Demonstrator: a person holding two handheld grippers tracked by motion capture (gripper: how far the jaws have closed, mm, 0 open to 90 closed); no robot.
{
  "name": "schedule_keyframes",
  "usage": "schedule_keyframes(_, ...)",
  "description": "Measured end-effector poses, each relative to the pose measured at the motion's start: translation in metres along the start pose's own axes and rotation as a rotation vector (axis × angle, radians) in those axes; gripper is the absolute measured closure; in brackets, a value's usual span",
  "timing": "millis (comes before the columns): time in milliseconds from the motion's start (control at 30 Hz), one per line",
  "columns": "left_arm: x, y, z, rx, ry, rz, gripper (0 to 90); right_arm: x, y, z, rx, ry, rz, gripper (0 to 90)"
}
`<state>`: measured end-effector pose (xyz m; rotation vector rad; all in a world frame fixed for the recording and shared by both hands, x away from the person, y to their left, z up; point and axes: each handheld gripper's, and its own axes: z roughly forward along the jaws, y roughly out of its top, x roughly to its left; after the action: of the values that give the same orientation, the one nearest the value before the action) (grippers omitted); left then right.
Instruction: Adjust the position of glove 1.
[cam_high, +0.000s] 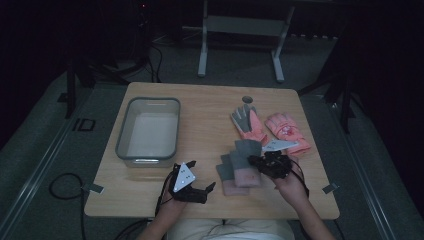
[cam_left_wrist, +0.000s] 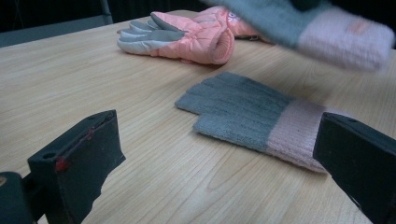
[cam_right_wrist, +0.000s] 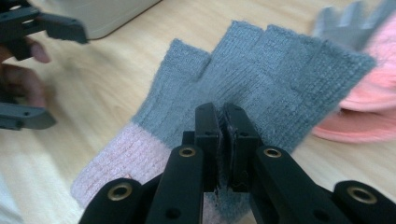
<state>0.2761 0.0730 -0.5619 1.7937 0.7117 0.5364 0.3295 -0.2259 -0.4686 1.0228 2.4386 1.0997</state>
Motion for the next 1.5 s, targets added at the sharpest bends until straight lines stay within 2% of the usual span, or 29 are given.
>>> schedule_keyframes(100,0.0,0.0,0.0,0.003,-0.002,0.001,0.7,0.006,0.0,0.01,0.013,0.017,-0.005,85.4)
schedule_keyframes(133,-0.001,0.0,0.0,-0.002,-0.003,0.003,0.7,0.012,-0.002,0.024,0.044,0.038,-0.007,85.3)
schedule_keyframes(300,0.0,0.0,0.0,-0.007,-0.011,-0.006,0.7,0.02,-0.006,0.038,0.075,0.05,-0.021,85.2)
schedule_keyframes(333,0.0,0.0,0.0,-0.006,-0.012,-0.003,0.7,0.021,-0.006,0.039,0.079,0.047,-0.027,85.2)
schedule_keyframes(533,-0.002,0.0,0.001,0.006,0.001,0.007,0.7,0.016,-0.015,0.052,0.103,0.06,0.01,84.9)
schedule_keyframes(700,-0.001,0.001,0.001,0.019,0.006,-0.004,0.7,0.014,-0.019,0.06,0.125,0.058,0.011,83.9)
schedule_keyframes(867,-0.001,0.001,0.002,0.043,0.008,0.006,0.7,0.011,-0.025,0.066,0.131,0.065,0.02,81.8)
schedule_keyframes(1000,-0.002,0.002,0.003,0.055,0.04,0.042,0.8,0.012,-0.027,0.067,0.13,0.059,0.012,76.2)
schedule_keyframes(1067,-0.003,0.002,0.003,0.062,0.052,0.047,2.1,0.012,-0.026,0.066,0.127,0.06,0.013,74.1)
schedule_keyframes(1100,-0.004,0.006,0.002,0.069,0.037,0.027,2.1,0.012,-0.026,0.064,0.121,0.058,0.014,72.2)
schedule_keyframes(1133,-0.004,0.008,0.001,0.072,0.028,0.023,3.4,0.009,-0.021,0.055,0.091,0.057,0.013,69.0)
schedule_keyframes(1233,-0.013,0.021,0.002,0.122,0.002,0.043,5.6,0.001,-0.014,0.043,0.053,0.038,-0.005,66.9)
schedule_keyframes(1267,-0.013,0.021,0.002,0.122,0.002,0.043,5.9,0.001,-0.014,0.043,0.053,0.038,-0.005,66.9)
schedule_keyframes(1300,-0.019,0.026,0.002,0.126,-0.031,0.07,5.9,-0.003,-0.011,0.04,0.043,0.03,-0.003,66.1)
schedule_keyframes(1333,-0.022,0.028,0.002,0.124,-0.057,0.078,6.1,-0.011,-0.007,0.035,0.03,0.022,0.001,65.9)
schedule_keyframes(1400,-0.028,0.034,0.004,0.126,-0.085,0.113,6.5,-0.017,-0.002,0.031,0.01,0.02,0.004,64.3)
schedule_keyframes(1433,-0.031,0.037,0.006,0.119,-0.119,0.12,6.5,-0.021,0.001,0.03,0.0,0.029,0.003,62.7)
schedule_keyframes(1467,-0.031,0.037,0.006,0.119,-0.119,0.12,6.6,-0.021,0.001,0.03,0.0,0.029,0.003,62.7)
schedule_keyframes(1500,-0.037,0.045,0.014,0.132,-0.191,0.154,6.6,-0.024,0.004,0.031,-0.007,0.04,0.006,61.9)
